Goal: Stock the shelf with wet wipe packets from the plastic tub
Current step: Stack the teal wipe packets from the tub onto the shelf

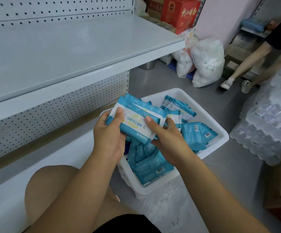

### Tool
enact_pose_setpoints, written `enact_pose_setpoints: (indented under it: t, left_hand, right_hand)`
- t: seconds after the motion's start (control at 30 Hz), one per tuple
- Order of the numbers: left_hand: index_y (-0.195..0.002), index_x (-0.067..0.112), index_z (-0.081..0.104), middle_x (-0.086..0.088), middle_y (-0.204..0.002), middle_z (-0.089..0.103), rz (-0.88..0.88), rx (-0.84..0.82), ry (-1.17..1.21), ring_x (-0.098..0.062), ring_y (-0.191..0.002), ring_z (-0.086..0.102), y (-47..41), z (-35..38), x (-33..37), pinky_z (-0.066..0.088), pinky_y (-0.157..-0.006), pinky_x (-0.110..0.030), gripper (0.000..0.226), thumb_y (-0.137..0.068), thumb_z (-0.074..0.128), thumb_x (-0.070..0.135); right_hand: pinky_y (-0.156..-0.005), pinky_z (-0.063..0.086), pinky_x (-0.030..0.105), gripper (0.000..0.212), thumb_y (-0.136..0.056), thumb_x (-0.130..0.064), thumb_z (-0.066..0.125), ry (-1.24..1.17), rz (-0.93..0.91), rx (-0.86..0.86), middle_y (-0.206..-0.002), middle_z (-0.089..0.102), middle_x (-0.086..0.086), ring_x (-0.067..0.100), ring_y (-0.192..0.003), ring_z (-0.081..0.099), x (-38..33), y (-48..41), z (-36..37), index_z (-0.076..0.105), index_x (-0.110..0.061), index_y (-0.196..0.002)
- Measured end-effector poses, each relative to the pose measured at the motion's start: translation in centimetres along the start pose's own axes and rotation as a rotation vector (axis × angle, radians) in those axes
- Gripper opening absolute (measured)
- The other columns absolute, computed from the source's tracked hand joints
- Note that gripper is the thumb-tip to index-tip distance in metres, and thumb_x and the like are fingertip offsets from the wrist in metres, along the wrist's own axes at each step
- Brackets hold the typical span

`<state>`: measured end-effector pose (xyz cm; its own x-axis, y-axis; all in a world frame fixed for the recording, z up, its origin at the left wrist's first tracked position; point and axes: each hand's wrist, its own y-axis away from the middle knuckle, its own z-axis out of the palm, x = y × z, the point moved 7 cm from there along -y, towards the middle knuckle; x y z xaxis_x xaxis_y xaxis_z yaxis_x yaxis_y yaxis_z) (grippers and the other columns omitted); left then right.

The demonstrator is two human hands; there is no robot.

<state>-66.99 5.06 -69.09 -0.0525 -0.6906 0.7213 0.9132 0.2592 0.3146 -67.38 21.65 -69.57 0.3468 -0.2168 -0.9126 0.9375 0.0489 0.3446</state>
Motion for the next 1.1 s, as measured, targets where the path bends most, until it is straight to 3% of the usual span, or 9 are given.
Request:
enact_pose_setpoints:
  t: [0.1,0.27,0.43,0.57,0.67,0.8,0.93,1.03,1.1]
  left_hand:
    - [-0.115,0.003,0.062,-0.016,-0.113,0.074,0.0,-0.049,0.024,-0.029,-0.104,0.073,0.0,0.4,1.2,0.062,-0.081,-0.045,0.021,-0.095,0.065,0.009]
    - [-0.122,0.005,0.059,-0.016,-0.118,0.072,0.016,-0.148,-0.102,-0.032,-0.106,0.072,0.0,0.7,5.3,0.058,-0.089,-0.054,0.033,-0.091,0.069,0.008]
    - [-0.135,0.011,0.055,-0.012,-0.122,0.072,0.145,-0.133,-0.13,-0.028,-0.105,0.073,-0.4,0.7,11.0,0.06,-0.085,-0.047,0.056,-0.084,0.077,0.012]
    - [-0.118,0.008,0.065,-0.005,-0.111,0.076,0.224,-0.116,-0.104,-0.017,-0.1,0.074,-0.6,1.2,15.5,0.061,-0.078,-0.03,0.03,-0.09,0.072,0.014]
    - [-0.115,0.013,0.066,-0.003,-0.109,0.077,0.287,-0.082,-0.072,-0.018,-0.099,0.074,-0.9,0.3,19.9,0.062,-0.079,-0.036,0.023,-0.092,0.07,0.013]
    - [-0.112,0.013,0.067,-0.003,-0.109,0.077,0.384,-0.015,-0.048,-0.018,-0.099,0.074,-1.3,-2.8,26.7,0.062,-0.079,-0.037,0.02,-0.092,0.071,0.014]
    - [-0.119,0.014,0.067,0.0,-0.109,0.077,0.49,0.07,-0.131,-0.017,-0.099,0.075,-1.4,-7.0,32.7,0.06,-0.074,-0.034,0.032,-0.088,0.076,0.018]
    - [-0.12,0.014,0.068,-0.001,-0.109,0.077,0.527,0.132,-0.165,-0.019,-0.099,0.075,-1.5,-10.4,36.2,0.06,-0.077,-0.037,0.037,-0.086,0.078,0.023]
    - [-0.118,0.015,0.069,-0.001,-0.108,0.077,0.53,0.171,-0.169,-0.019,-0.098,0.075,-1.4,-12.7,37.9,0.06,-0.08,-0.038,0.037,-0.085,0.079,0.025]
  right_hand:
    - [-0.082,0.061,0.04,0.037,-0.091,-0.022,0.072,0.009,-0.137,-0.041,-0.112,0.075,0.007,0.024,-0.102,0.073,-2.2,0.0,1.4,0.059,-0.011,-0.124]
    - [-0.087,0.059,0.047,0.031,-0.096,-0.019,0.066,0.091,-0.263,-0.106,-0.115,0.074,0.01,0.028,-0.106,0.072,-5.1,-0.4,3.7,0.06,-0.008,-0.124]
    - [-0.086,0.06,0.047,0.023,-0.102,-0.023,0.057,0.098,-0.348,-0.135,-0.111,0.075,0.013,0.032,-0.103,0.072,-8.3,-0.9,8.3,0.063,-0.01,-0.12]
    - [-0.093,0.056,0.055,0.032,-0.1,-0.038,0.057,0.104,-0.392,-0.131,-0.108,0.075,0.012,0.031,-0.102,0.072,-10.1,-1.4,14.4,0.067,-0.012,-0.114]
    - [-0.093,0.055,0.058,0.045,-0.087,-0.054,0.058,0.189,-0.425,-0.17,-0.103,0.076,0.009,0.031,-0.1,0.072,-11.7,-1.4,19.6,0.071,-0.016,-0.107]
    - [-0.094,0.057,0.049,0.033,-0.094,-0.039,0.065,0.278,-0.525,-0.282,-0.106,0.074,0.007,0.026,-0.102,0.071,-14.3,-1.3,26.0,0.067,-0.012,-0.112]
    - [-0.084,0.056,0.025,0.051,-0.085,-0.04,0.077,0.429,-0.614,-0.337,-0.116,0.063,-0.007,0.01,-0.103,0.066,-16.5,-0.9,32.3,0.053,-0.025,-0.128]
    - [-0.09,0.056,0.026,0.046,-0.081,-0.05,0.077,0.577,-0.613,-0.511,-0.111,0.071,-0.01,0.007,-0.102,0.068,-16.2,-0.8,37.9,0.068,-0.025,-0.119]
    - [-0.081,0.055,0.017,0.033,-0.083,-0.045,0.078,0.641,-0.603,-0.627,-0.101,0.076,-0.01,0.002,-0.092,0.07,-15.3,-0.3,41.6,0.074,-0.024,-0.108]
